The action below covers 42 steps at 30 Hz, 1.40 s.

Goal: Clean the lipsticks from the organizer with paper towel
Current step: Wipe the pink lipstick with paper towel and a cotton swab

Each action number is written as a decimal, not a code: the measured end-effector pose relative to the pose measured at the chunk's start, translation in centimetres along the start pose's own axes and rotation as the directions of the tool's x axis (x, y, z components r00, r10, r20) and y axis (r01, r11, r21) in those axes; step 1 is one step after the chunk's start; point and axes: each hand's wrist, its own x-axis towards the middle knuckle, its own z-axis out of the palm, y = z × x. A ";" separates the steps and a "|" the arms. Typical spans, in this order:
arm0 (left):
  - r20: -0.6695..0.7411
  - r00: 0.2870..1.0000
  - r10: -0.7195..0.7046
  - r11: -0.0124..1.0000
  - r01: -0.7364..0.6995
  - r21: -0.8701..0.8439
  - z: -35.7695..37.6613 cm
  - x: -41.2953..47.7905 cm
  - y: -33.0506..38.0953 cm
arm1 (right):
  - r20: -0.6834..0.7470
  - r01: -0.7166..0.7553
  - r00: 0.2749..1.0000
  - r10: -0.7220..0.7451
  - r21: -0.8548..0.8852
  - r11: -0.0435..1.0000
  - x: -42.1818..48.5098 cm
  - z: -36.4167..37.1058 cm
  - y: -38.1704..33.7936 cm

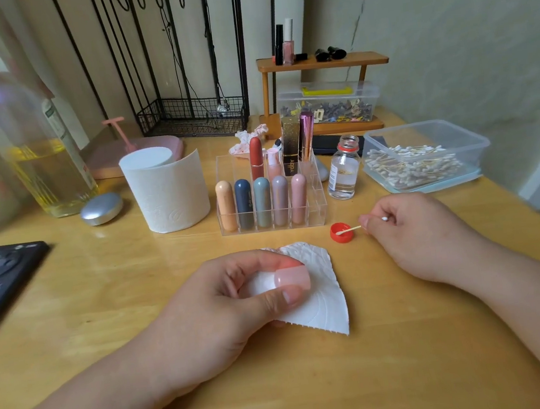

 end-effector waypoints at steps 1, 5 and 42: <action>0.001 1.000 -0.001 1.000 0.001 -0.003 0.0 0.0 0.0 | -0.008 -0.007 1.000 0.006 -0.021 1.000 0.1 0.1 0.0; -0.003 1.000 -0.001 1.000 0.001 -0.018 0.1 0.1 0.0 | -0.030 -0.025 0.999 0.024 -0.031 0.999 0.4 0.3 0.3; 0.067 0.998 0.000 0.947 0.021 -0.321 -0.3 0.3 -0.1 | 0.018 0.400 0.873 -0.488 0.546 0.736 -4.9 -0.6 -1.7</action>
